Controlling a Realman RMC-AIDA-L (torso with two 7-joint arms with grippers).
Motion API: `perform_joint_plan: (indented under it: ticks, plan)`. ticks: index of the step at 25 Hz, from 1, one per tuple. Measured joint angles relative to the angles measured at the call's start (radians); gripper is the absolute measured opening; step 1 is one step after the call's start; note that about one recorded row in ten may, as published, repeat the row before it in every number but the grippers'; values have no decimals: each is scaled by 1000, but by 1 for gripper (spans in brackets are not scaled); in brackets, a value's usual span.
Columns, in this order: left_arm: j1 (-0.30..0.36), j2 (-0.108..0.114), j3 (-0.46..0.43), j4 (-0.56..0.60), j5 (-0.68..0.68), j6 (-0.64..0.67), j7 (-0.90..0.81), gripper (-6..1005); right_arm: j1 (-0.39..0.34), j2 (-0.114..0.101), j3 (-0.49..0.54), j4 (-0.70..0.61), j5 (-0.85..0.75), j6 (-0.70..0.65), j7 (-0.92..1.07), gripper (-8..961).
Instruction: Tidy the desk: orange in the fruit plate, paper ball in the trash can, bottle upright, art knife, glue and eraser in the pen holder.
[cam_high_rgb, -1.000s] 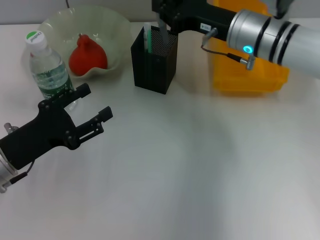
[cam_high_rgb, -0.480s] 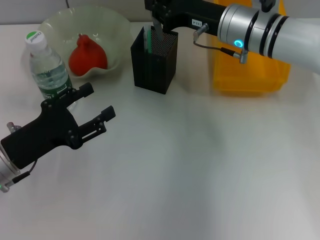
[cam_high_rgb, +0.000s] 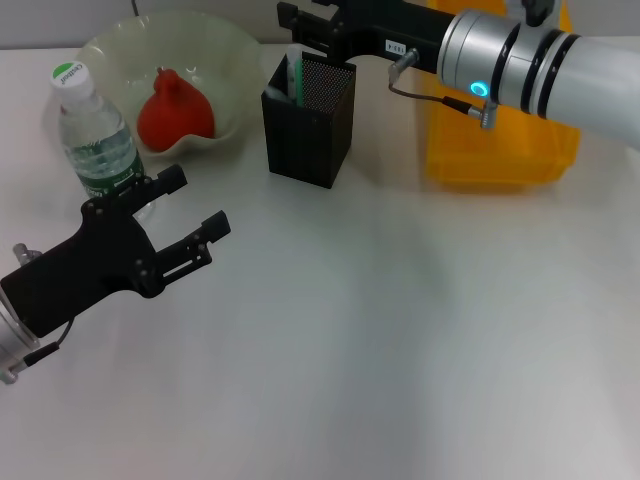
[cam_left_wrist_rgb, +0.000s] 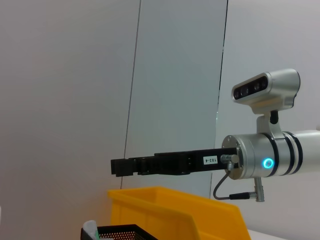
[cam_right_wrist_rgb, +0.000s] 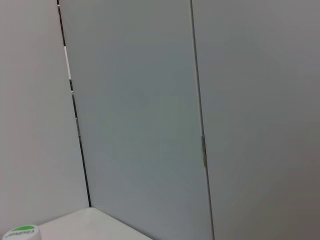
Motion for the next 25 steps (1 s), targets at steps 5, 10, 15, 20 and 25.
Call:
perform_joint_plan:
  ticks: [5, 10, 15, 20, 25]
  plan:
    - [0, 2, 1, 6, 5, 4, -7, 785, -27, 0, 8, -9, 30, -26, -8, 543]
    - [0, 5, 25, 9, 9, 11, -12, 785, -91, -2, 9, -34, 72, -68, -11, 760]
    - [0, 8, 121, 23, 11, 28, -21, 785, -243, -21, 5, -95, 59, -314, -7, 812]
    - [-2, 13, 253, 72, 12, 49, -66, 785, -385, -76, 11, -156, -100, -597, -5, 811]
    - [-11, 17, 308, 110, 12, 45, -148, 785, -430, -130, 13, -146, -288, -748, 7, 811]
